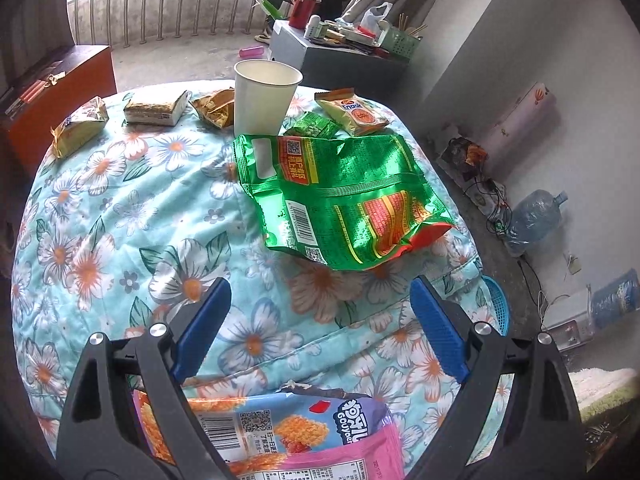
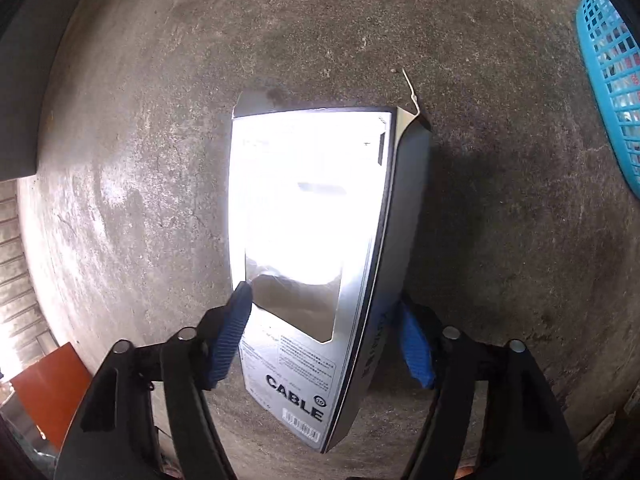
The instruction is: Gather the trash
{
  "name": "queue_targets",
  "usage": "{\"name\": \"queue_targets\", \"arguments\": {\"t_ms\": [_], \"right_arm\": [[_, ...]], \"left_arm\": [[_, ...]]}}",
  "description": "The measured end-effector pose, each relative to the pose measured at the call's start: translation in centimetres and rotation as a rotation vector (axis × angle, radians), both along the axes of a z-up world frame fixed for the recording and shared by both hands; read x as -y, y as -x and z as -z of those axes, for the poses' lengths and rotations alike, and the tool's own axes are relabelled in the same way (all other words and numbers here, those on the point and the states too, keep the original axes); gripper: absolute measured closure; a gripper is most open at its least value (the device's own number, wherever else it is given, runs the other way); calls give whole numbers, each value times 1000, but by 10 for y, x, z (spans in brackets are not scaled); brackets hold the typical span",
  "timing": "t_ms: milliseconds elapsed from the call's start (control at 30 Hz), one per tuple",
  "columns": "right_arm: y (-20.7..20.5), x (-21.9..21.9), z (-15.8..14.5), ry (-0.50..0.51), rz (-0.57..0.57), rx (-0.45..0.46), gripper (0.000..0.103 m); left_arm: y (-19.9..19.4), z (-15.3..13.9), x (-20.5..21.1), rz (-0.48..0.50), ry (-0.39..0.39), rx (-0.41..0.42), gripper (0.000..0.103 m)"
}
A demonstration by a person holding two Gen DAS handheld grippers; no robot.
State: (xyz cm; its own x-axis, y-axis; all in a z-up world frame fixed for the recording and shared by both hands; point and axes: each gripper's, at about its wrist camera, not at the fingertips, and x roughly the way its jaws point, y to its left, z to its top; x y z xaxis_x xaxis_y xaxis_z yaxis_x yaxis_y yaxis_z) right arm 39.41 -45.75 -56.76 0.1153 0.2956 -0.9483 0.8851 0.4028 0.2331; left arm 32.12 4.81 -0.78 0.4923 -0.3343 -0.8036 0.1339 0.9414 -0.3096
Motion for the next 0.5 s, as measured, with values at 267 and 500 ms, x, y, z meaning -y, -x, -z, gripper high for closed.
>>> {"name": "queue_targets", "arguments": {"t_ms": [267, 500], "right_arm": [[-7, 4, -3, -17, -59, 42, 43], [-38, 1, 5, 3, -71, 2, 18]], "left_arm": [[4, 2, -4, -3, 0, 4, 17], [0, 4, -11, -37, -34, -5, 17]]}}
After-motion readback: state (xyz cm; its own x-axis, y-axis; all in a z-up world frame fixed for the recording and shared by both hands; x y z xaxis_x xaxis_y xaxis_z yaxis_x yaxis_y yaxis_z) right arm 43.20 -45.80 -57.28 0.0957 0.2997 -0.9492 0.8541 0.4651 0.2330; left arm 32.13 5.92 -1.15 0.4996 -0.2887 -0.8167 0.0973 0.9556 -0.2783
